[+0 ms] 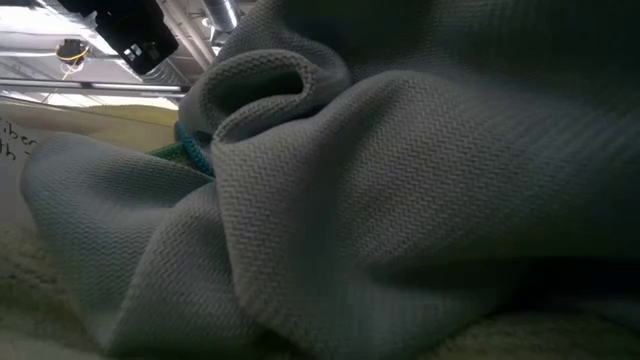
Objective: Sort microfiber towel by color & place in baskets
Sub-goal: Put the green towel into the orange bin
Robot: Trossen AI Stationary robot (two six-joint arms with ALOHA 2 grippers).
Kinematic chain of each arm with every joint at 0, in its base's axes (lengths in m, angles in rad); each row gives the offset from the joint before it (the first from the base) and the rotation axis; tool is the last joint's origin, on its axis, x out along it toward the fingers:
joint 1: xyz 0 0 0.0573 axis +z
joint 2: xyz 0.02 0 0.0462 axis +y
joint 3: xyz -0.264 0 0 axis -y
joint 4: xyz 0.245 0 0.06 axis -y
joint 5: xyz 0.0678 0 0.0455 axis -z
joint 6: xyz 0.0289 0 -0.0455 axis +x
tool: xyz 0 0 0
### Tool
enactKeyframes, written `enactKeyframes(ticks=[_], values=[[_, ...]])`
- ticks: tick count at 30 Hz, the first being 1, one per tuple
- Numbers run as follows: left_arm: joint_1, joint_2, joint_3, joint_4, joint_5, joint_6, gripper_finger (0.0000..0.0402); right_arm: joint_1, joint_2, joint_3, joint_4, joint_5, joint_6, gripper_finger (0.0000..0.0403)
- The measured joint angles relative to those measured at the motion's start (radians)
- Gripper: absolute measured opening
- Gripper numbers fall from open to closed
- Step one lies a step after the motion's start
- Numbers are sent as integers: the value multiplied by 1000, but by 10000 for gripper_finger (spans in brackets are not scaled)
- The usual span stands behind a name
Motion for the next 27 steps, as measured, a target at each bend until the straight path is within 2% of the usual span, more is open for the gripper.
enactKeyframes(ticks=[8, 13, 27], values=[[0, 0, 0, 0, -5, 1, 140, 0, 133, 0, 57, 22, 0, 195], [0, 0, 0, 0, -5, 1, 140, -4, 187, 0, 59, 86, -1, 195], [0, 0, 0, 0, -4, 1, 140, -40, 309, 0, -33, 64, 68, 195]])
